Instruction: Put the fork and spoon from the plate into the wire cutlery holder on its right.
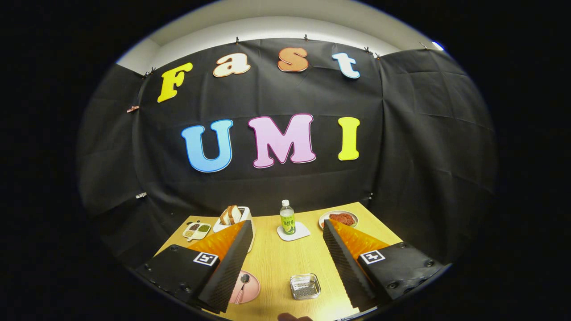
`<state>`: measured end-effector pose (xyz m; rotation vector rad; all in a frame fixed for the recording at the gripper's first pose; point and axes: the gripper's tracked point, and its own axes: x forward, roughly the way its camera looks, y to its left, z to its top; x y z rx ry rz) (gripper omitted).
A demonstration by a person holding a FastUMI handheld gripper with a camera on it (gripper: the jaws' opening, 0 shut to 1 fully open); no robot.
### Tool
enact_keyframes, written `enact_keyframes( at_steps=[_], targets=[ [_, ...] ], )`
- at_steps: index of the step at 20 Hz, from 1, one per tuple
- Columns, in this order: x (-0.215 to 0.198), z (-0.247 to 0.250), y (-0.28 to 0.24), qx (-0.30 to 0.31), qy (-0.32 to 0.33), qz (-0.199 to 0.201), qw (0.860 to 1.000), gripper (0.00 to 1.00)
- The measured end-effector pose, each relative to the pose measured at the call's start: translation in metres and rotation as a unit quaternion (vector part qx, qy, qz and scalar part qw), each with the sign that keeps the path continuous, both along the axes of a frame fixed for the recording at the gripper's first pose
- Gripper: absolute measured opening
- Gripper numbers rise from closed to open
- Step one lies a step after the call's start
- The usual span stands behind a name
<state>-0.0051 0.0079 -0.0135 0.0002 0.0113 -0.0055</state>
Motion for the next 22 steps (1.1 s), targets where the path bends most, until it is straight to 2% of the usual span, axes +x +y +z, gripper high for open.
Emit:
enact_keyframes(
  at_steps=[14, 18, 22],
  targets=[
    [0.011, -0.028, 0.012, -0.001, 0.027, -0.002, 1.0, 0.99],
    [0.027, -0.055, 0.033, 0.011, 0.064, 0.016, 0.998, 0.99],
    [0.047, -0.11, 0.054, -0.027, 0.112, 0.037, 0.993, 0.99]
  ],
)
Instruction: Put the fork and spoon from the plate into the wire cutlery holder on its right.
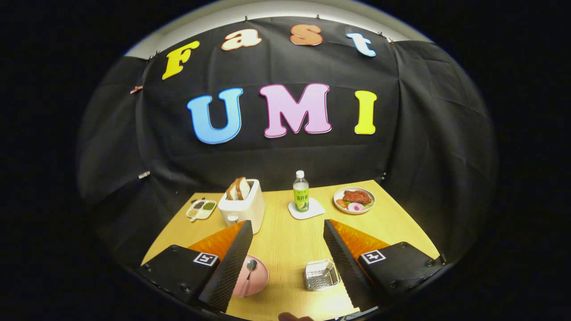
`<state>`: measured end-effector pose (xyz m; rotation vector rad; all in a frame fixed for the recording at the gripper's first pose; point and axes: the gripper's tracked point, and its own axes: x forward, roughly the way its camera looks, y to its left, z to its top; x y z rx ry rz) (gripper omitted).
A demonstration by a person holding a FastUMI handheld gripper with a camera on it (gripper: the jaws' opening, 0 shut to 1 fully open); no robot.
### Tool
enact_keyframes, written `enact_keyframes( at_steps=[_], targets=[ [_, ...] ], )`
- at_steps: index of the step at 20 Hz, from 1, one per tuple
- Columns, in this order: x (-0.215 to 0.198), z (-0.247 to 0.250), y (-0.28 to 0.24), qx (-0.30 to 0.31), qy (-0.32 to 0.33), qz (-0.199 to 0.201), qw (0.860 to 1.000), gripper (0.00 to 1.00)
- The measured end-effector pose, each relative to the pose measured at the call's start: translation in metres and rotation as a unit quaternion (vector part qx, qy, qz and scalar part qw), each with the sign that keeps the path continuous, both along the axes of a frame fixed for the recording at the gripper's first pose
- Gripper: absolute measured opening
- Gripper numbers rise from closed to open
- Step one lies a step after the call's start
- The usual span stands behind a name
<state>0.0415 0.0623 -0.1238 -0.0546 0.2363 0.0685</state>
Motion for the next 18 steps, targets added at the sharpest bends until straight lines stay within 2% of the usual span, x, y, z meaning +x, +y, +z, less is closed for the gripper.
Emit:
enact_keyframes(
  at_steps=[4, 9, 14, 18],
  targets=[
    [0.012, -0.076, 0.022, -0.036, 0.074, 0.023, 0.996, 1.0],
    [0.009, -0.165, 0.05, -0.061, 0.185, 0.056, 0.979, 1.0],
    [0.005, -0.223, 0.075, -0.066, 0.262, 0.067, 0.96, 1.0],
    [0.01, -0.251, 0.086, -0.087, 0.293, 0.077, 0.949, 1.0]
  ],
)
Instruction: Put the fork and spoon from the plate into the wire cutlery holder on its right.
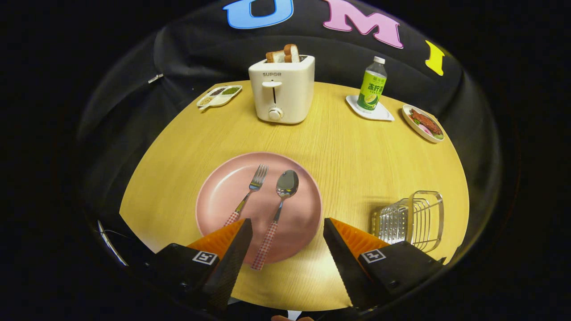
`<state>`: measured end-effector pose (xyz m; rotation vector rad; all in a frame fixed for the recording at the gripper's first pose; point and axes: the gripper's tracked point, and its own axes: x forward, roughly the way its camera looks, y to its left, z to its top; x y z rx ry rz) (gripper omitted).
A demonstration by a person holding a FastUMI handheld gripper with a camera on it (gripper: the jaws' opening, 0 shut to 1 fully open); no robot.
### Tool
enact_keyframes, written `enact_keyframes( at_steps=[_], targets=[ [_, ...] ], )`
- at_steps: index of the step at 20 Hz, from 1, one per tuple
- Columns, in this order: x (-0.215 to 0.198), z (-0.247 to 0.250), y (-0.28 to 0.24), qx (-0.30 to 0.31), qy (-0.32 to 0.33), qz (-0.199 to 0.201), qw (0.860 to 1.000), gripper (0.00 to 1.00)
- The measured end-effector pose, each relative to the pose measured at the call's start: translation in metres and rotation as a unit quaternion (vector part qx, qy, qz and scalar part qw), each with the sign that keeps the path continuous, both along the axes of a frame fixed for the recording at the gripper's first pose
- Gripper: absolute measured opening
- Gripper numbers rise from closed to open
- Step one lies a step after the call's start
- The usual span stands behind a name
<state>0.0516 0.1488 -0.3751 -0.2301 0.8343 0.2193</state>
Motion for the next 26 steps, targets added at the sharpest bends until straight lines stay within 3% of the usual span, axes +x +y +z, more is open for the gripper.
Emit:
enact_keyframes(
  at_steps=[5, 6, 7, 8, 12, 15, 16, 19, 21, 26],
  targets=[
    [-0.001, -0.027, 0.006, -0.006, 0.043, -0.006, 0.999, 0.99],
    [-0.003, -0.03, 0.004, -0.009, 0.055, -0.011, 0.998, 0.95],
    [-0.003, -0.031, 0.002, -0.013, 0.06, -0.016, 0.998, 0.8],
    [0.002, -0.028, 0.002, -0.015, 0.048, -0.016, 0.999, 0.78],
    [0.001, -0.034, 0.005, -0.021, 0.059, -0.008, 0.998, 0.8],
    [-0.003, -0.043, 0.008, -0.03, 0.079, -0.005, 0.996, 0.75],
    [-0.002, -0.045, 0.007, -0.038, 0.08, -0.006, 0.996, 0.72],
    [-0.009, -0.057, 0.001, -0.056, 0.108, -0.015, 0.993, 0.4],
    [-0.009, -0.058, 0.0, -0.053, 0.115, -0.022, 0.992, 0.24],
    [-0.008, -0.047, -0.004, -0.032, 0.133, -0.017, 0.99, 0.12]
  ],
)
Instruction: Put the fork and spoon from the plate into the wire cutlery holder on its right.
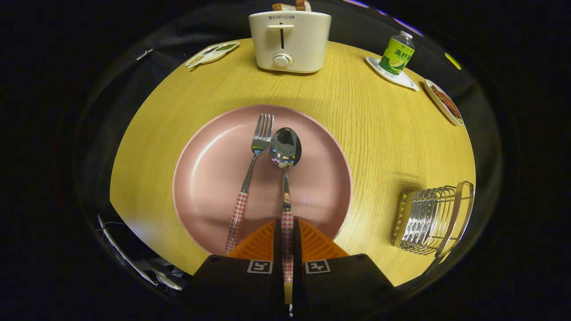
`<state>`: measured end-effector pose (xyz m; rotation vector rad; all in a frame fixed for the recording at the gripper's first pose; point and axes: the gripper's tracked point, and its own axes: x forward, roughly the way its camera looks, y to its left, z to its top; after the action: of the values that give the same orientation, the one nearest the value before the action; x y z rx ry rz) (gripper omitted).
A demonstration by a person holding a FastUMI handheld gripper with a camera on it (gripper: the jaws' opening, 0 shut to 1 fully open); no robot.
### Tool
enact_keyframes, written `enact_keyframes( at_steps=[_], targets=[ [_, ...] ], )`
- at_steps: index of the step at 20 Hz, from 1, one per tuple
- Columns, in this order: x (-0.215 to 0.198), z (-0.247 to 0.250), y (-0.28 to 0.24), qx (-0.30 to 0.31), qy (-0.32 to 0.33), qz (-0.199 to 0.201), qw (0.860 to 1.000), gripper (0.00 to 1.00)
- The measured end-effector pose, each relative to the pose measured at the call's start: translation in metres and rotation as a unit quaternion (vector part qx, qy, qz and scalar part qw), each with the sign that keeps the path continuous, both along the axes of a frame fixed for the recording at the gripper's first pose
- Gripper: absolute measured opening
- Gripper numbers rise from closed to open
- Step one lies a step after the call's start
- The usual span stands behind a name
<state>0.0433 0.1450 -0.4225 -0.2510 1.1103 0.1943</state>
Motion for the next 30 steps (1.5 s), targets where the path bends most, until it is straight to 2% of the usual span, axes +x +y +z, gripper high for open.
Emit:
enact_keyframes(
  at_steps=[5, 9, 14, 19, 26, 30],
  targets=[
    [-0.01, 0.054, -0.023, 0.043, 0.001, 0.005, 0.999, 0.12],
    [-0.022, 0.107, -0.062, 0.045, -0.007, 0.03, 0.999, 0.12],
    [-0.045, 0.155, -0.114, 0.051, 0.037, 0.057, 0.996, 0.12],
    [-0.043, 0.18, -0.177, -0.009, 0.071, 0.093, 0.993, 0.12],
    [-0.052, 0.168, -0.227, -0.093, 0.169, 0.157, 0.969, 0.12],
    [-0.056, 0.156, -0.231, -0.107, 0.238, 0.183, 0.948, 0.11]
  ],
)
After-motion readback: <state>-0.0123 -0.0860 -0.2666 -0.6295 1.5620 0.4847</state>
